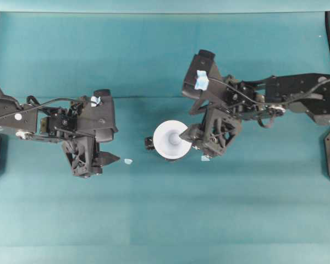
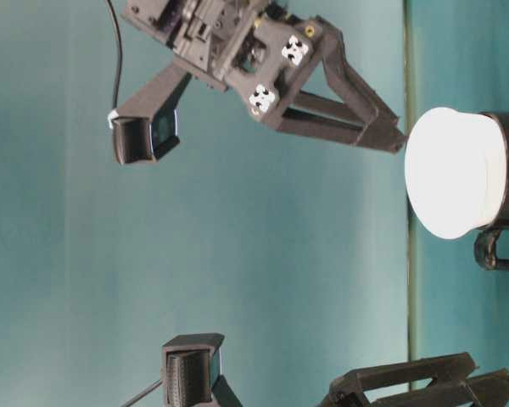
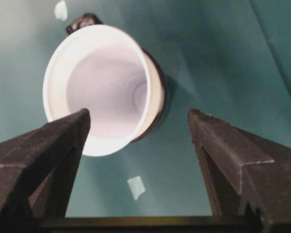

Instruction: Put a paper cup into the cup holder on your left arm.

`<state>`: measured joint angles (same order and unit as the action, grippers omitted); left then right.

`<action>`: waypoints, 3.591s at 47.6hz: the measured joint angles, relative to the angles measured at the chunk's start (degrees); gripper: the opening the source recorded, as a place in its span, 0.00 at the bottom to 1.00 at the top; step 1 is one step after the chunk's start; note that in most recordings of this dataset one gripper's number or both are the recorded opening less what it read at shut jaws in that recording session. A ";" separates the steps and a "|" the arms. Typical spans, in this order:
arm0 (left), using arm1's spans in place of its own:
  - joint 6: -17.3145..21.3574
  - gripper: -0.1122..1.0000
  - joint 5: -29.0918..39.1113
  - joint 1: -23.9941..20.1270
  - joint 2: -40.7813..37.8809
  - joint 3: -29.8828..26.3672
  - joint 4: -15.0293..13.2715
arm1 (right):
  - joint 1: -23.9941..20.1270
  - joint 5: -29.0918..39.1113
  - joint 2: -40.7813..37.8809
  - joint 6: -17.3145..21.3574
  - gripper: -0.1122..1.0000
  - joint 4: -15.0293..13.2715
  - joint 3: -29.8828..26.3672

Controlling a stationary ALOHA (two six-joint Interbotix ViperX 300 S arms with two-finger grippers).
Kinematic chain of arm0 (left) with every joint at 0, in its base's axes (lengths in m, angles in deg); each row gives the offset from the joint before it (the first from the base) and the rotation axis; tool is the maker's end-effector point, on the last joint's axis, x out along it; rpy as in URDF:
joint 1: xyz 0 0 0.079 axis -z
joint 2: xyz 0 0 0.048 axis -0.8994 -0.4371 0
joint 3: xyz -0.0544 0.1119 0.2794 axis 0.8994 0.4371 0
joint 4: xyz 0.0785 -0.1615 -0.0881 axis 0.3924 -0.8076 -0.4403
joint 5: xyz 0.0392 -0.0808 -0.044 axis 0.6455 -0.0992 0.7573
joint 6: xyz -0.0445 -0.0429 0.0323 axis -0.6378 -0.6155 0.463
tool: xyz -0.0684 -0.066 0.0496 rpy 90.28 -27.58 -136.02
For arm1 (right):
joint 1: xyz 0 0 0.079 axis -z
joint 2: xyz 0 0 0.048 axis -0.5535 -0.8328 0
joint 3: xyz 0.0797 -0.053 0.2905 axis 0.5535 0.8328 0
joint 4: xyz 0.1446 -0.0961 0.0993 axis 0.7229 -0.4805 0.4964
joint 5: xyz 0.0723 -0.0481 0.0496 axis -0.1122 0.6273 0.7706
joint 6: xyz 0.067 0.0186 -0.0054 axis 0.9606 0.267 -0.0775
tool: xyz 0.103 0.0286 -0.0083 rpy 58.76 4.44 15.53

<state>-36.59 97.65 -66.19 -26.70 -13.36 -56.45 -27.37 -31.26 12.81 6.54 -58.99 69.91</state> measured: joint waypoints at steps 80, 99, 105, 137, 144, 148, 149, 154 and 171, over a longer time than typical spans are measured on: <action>-0.09 0.94 -0.09 -0.09 0.88 3.08 0.00 | -0.97 -0.18 4.31 -2.11 0.88 0.00 2.55; -0.09 0.94 -0.09 0.00 0.53 1.05 0.00 | -0.97 -0.09 4.31 -2.20 0.88 0.00 2.72; 0.00 0.94 -0.09 -0.09 0.09 0.18 0.00 | -0.97 -0.09 4.31 -2.20 0.88 0.00 2.72; 0.00 0.94 -0.09 0.00 -0.09 -0.26 0.00 | -1.23 0.09 4.39 -2.20 0.88 0.00 2.99; 0.00 0.94 -0.09 -0.09 -0.09 -0.26 0.00 | -1.32 0.18 4.39 -2.11 0.88 0.00 2.99; 0.00 0.94 -0.09 0.00 -0.09 -0.26 0.00 | -1.32 0.09 4.39 -2.11 0.88 0.00 2.99; 0.00 0.94 -0.09 0.00 -0.09 -0.26 0.00 | -1.32 0.09 4.39 -2.11 0.88 0.00 2.99; 0.00 0.94 -0.09 0.00 -0.09 -0.26 0.00 | -1.32 0.00 4.39 -2.11 0.88 0.09 2.99; 0.09 0.94 -0.09 0.00 0.09 -0.26 0.00 | -1.41 0.09 5.36 -2.20 0.88 0.09 2.20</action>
<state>-36.51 97.56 -66.19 -26.61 -13.62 -56.45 -28.78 -31.17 18.18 4.34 -58.90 72.11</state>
